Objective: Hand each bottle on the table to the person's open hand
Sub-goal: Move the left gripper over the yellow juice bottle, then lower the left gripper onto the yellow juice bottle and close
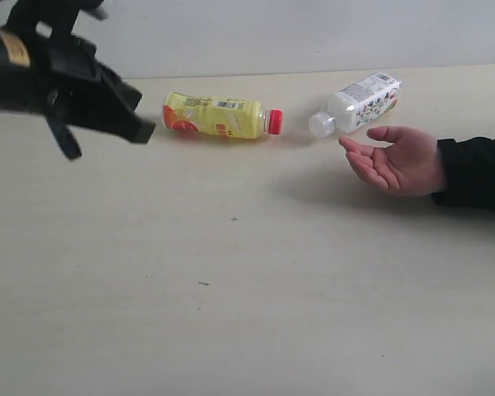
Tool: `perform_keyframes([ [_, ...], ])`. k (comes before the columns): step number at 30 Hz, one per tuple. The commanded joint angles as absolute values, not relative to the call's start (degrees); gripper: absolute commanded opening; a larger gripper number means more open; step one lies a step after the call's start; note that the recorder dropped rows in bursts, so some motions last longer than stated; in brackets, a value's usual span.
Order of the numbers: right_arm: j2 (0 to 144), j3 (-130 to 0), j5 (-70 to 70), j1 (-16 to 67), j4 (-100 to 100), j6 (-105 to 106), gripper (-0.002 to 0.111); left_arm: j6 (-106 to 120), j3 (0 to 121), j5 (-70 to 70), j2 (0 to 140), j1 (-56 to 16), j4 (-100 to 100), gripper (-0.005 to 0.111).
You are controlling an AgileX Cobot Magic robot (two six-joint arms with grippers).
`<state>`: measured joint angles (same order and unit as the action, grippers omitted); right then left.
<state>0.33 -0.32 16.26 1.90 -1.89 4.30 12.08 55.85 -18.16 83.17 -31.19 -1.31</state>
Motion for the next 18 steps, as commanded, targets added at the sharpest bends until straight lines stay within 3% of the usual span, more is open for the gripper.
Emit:
perform_keyframes([
  [1,0.0,0.0,16.19,1.6,-2.03,4.46,0.0,25.26,75.74,-38.66,93.0,-30.69,-2.59,0.0],
  [9,0.0,0.0,16.19,1.6,-2.03,4.46,0.0,32.48,97.95,-46.82,107.1,-29.27,-2.59,0.0],
  [18,0.0,0.0,16.19,1.6,-2.03,4.46,0.0,55.86,119.74,-64.13,123.36,-26.52,4.15,0.0],
])
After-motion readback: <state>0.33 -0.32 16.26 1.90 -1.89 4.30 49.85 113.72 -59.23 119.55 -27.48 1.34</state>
